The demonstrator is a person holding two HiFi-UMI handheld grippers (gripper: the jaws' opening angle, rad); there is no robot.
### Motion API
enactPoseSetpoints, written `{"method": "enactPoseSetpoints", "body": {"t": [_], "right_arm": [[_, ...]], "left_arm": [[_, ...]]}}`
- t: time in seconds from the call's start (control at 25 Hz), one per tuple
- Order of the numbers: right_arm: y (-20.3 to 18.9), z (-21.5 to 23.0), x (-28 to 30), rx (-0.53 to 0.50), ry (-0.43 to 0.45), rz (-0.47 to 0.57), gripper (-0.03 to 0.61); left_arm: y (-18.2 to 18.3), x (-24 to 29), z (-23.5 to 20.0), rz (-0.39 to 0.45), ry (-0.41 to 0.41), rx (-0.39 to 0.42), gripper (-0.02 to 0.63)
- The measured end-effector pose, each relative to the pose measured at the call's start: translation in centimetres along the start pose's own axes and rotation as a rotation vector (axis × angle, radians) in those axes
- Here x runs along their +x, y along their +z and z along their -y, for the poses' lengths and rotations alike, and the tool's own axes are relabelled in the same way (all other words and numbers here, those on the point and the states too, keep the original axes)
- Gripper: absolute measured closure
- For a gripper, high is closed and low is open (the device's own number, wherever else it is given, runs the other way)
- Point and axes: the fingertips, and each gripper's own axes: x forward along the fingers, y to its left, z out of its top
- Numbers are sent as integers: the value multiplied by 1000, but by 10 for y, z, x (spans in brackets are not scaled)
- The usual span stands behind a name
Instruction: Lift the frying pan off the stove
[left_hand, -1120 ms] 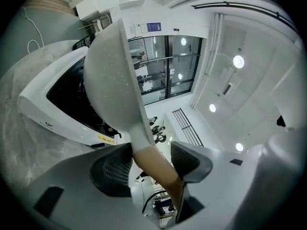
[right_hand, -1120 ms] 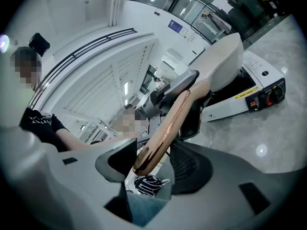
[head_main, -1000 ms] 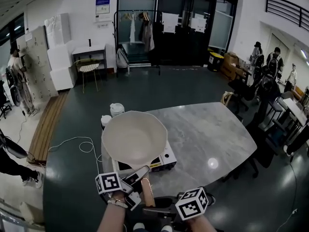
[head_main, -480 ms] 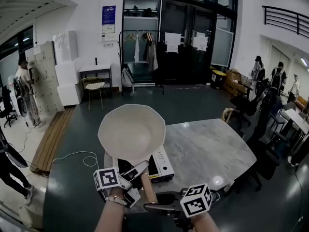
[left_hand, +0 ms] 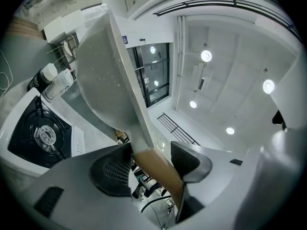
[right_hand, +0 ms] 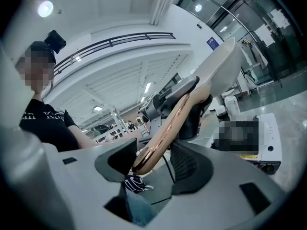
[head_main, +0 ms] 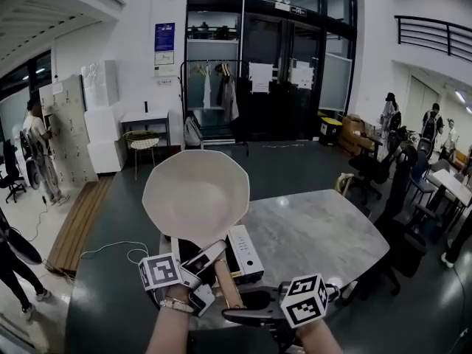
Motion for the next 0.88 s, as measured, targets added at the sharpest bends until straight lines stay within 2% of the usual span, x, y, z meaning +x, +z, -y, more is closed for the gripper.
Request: {"method": "enactPoseSetpoints", "body": {"t": [0.12,0.2,0.24,0.32,0.56,0.88], "right_arm": [[0,-5,-2,-35,24,-27,345],[-2,-10,-3,-55,47,-53,344],[-2,-12,-3,-61,62,-60,344],[-2,-15,-2,-70,92,-66,342],[-9,-19,12,-125,156,-93,342],[-9,-29,37,-144,280,-90,337]], "left_arm": [[2,-4,10,15,1,31,351],[7,-15,5,10,95,125,351],[8,-21,3,14,137,145,351],[9,-28,4,38,162,128,351],[15,-51,7,80,181,150,351],[32,-88,6,146,254,173,353]]}}
